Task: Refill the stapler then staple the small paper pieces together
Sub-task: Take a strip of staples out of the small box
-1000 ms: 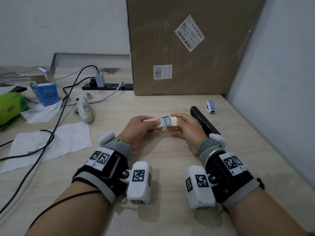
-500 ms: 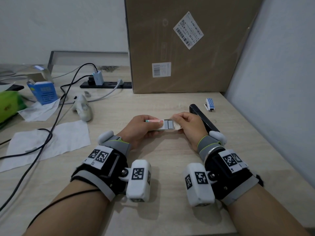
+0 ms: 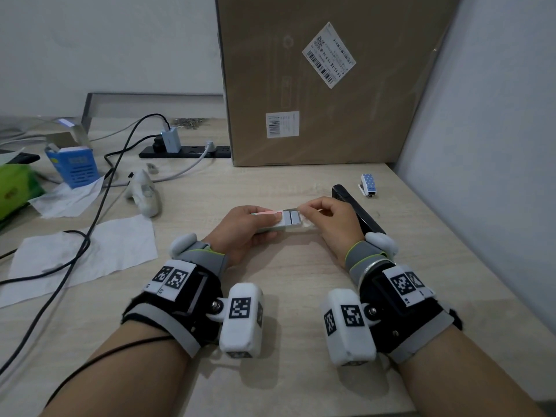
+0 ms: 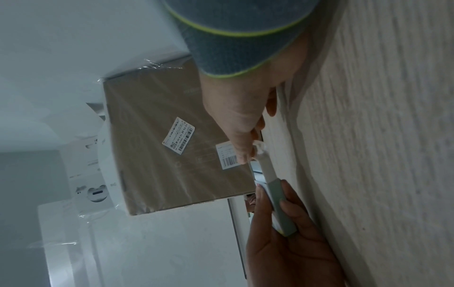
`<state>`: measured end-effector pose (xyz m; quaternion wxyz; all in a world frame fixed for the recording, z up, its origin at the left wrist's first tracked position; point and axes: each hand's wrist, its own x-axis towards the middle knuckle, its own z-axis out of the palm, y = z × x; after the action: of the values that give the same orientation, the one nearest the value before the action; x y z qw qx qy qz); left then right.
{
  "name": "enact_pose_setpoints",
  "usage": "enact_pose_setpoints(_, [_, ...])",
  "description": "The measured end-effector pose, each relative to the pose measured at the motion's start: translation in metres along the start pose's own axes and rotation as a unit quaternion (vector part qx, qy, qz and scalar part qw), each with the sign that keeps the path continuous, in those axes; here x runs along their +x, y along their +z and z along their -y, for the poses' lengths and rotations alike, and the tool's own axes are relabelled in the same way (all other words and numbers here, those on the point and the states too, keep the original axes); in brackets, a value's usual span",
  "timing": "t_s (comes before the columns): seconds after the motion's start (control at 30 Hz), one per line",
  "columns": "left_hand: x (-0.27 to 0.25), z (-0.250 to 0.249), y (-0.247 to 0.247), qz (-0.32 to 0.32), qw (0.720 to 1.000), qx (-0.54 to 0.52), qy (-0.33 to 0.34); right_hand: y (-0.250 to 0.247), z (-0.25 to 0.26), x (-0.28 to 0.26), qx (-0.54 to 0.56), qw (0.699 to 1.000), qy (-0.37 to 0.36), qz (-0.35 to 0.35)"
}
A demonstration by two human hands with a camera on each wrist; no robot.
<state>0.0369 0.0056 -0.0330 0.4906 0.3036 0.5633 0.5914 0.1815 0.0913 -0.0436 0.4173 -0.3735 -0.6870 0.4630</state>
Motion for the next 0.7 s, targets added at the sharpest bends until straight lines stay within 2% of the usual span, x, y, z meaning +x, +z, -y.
enact_pose_setpoints(0.1, [-0.0005,-0.0004,-0.0003,-0.009,1.000,-0.018,0.007,0.0013,-0.0016,-0.0002,-0.022,0.999,-0.024,0.014])
enact_pose_setpoints(0.3, [0.0009,0.0000,-0.0013,-0.037,0.998,-0.038,0.021,-0.0013,-0.0021,-0.0003,-0.152,0.980,-0.122,0.037])
enact_pose_setpoints(0.7, [0.0035,0.0005,-0.0047,-0.073,0.995,-0.052,0.036,-0.0015,-0.0007,-0.0013,-0.156,0.979,-0.129,0.015])
